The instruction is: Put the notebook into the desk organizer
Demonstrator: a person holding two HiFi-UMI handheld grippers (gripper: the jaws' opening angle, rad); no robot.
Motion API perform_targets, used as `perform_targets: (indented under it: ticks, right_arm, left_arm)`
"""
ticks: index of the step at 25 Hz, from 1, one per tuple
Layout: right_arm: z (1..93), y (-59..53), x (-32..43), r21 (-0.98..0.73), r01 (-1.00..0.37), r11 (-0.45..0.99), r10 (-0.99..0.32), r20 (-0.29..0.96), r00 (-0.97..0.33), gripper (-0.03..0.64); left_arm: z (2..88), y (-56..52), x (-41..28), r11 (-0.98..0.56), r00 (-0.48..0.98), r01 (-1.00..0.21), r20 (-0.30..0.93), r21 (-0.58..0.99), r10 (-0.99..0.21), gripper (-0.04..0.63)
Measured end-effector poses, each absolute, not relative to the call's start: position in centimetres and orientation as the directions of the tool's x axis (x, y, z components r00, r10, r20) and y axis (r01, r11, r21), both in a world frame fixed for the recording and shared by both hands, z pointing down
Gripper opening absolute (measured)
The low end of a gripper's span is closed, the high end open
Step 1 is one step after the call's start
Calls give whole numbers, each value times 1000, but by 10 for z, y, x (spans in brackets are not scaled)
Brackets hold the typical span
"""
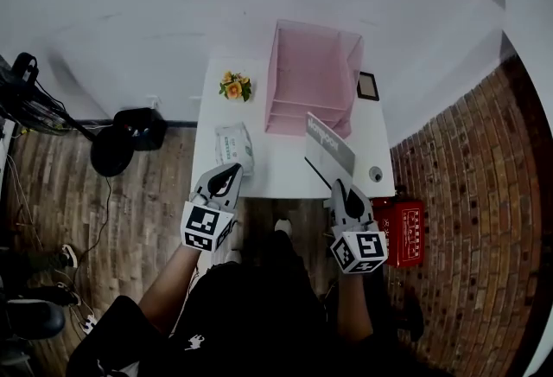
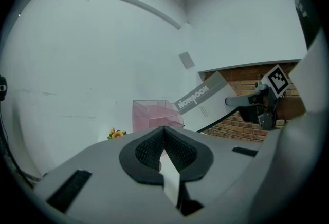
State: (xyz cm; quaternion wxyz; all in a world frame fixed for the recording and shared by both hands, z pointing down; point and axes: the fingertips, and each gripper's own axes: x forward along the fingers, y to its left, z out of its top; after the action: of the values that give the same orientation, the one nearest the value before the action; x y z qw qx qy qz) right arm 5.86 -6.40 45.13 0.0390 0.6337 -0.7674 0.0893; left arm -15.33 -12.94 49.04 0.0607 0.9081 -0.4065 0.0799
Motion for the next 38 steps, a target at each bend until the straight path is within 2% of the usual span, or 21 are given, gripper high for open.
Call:
perform_targets:
  ticks: [11,25,38]
  right_arm:
    - [448,-140,103,-70,-945,319,-935,142,-326,11]
    - [420,-201,121,-91,-822,562,-824,22,-566,11]
    - [408,-249,147,-45,-778,627,-779,-13,-627,11]
  left_arm:
    - [479,-182,-97,-620,616,-784,177,35,-768,3]
    - [471,-240,-54,-511,506,-859,179,21,-844,3]
    - [464,-258,-31,-410,410,-911,169,37,-896,3]
